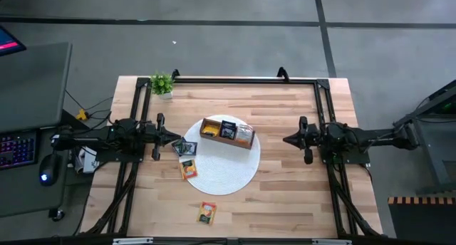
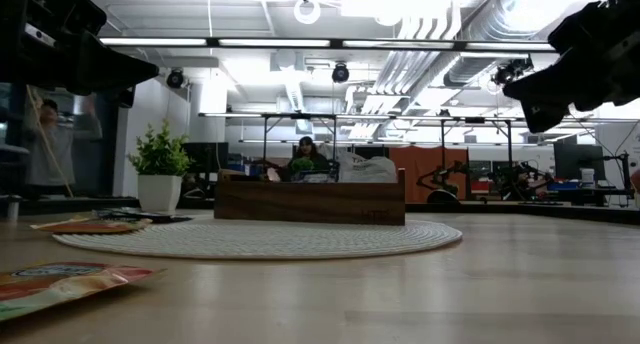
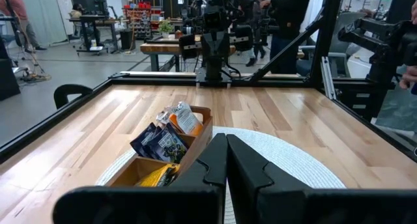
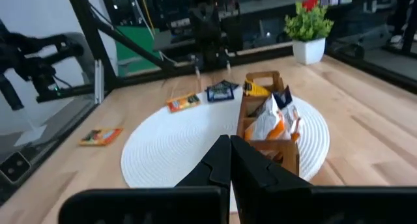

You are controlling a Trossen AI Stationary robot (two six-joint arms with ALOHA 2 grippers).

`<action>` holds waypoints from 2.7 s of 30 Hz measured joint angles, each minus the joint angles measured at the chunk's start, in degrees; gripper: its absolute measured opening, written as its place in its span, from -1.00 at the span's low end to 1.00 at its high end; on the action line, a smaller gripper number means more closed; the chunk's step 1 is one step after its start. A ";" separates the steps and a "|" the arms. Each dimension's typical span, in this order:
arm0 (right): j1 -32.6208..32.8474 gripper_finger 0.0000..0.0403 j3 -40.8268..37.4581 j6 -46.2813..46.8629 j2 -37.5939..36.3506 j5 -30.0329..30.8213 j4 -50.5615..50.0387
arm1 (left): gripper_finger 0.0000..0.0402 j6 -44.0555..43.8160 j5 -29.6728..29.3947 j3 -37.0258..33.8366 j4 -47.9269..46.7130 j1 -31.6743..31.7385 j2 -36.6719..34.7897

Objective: Pick & Place Tea
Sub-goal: Put the blue tea bag into the middle section of the wooden organizer

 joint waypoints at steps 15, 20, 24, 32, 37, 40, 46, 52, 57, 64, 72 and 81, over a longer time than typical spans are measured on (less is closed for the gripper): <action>0.00 -0.95 -0.02 -0.02 -3.85 0.02 -0.23 | -1.00 -0.02 0.02 0.02 -0.02 -0.01 0.00; 0.00 -0.96 -0.03 -0.03 -3.85 0.07 -0.26 | -1.00 -0.01 0.02 0.00 -0.01 0.00 0.00; 0.00 -0.98 -0.04 -0.04 -3.85 0.07 -0.28 | -1.00 0.01 0.00 0.01 -0.02 -0.02 0.01; 0.00 -0.95 -0.04 -0.04 -3.85 0.11 -0.32 | -1.00 -0.01 0.01 0.01 -0.02 -0.01 0.01; 0.00 -0.95 -0.04 -0.04 -3.85 0.11 -0.34 | -1.00 -0.02 0.02 0.00 0.00 0.00 0.02; 0.00 -0.97 -0.04 -0.04 -3.85 0.11 -0.34 | -1.00 -0.02 0.02 0.00 0.00 -0.01 0.00; 0.00 -0.97 -0.07 -0.04 -3.85 0.13 -0.34 | -1.00 0.00 0.02 0.02 -0.01 0.00 0.01; 0.00 -0.96 -0.07 -0.04 -3.85 0.13 -0.34 | -1.00 0.00 0.02 0.00 0.00 0.01 0.02; 0.00 -0.98 -0.07 -0.04 -3.85 0.12 -0.34 | -1.00 -1.08 0.07 0.00 0.00 -0.02 0.01; 0.00 -0.95 -0.07 -0.07 -3.85 0.13 -0.32 | -1.00 -13.06 2.37 -0.16 1.12 -0.01 0.01; 0.00 -0.94 -0.07 -0.06 -3.85 0.13 -0.32 | -1.00 -28.88 4.57 -0.22 2.10 -0.02 0.00; 0.00 -0.94 -0.07 -0.05 -3.85 0.13 -0.32 | -1.00 -29.08 6.43 0.25 1.66 -0.02 0.00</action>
